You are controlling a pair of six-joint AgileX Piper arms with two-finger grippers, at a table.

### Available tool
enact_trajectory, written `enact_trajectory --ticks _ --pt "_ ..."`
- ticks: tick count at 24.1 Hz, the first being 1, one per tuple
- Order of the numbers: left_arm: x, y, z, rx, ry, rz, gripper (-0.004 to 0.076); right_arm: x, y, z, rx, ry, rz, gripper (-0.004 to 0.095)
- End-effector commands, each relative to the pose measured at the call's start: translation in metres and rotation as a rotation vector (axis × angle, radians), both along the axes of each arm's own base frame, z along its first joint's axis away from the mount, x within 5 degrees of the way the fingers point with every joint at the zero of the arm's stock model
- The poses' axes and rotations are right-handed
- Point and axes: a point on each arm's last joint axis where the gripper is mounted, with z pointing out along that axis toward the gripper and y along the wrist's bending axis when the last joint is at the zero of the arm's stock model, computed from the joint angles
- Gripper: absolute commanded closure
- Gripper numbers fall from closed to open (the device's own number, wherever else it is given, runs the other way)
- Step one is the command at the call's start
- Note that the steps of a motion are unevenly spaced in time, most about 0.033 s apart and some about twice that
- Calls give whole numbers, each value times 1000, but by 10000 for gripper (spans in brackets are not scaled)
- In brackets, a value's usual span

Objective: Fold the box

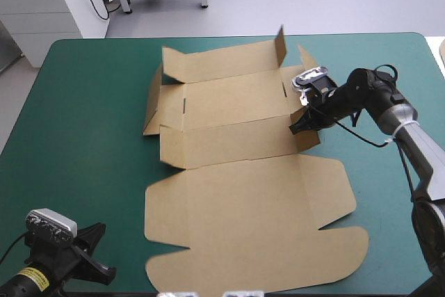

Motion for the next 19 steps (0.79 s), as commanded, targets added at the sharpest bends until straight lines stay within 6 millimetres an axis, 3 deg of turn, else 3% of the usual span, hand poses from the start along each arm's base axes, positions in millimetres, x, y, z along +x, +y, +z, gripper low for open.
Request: enact_trajectory --ticks 1,9,12,19 --pt "4 -2 12 -39 -70 -1 731 9 15 34 -67 -174 157 923" --pt "4 -2 12 -38 -68 -1 731 41 51 50 -239 -270 321 924" --pt "4 -2 12 -44 -66 4 731 45 75 58 -246 -336 411 924" --pt "4 -2 12 -40 -67 5 731 12 149 70 -144 -465 706 924"
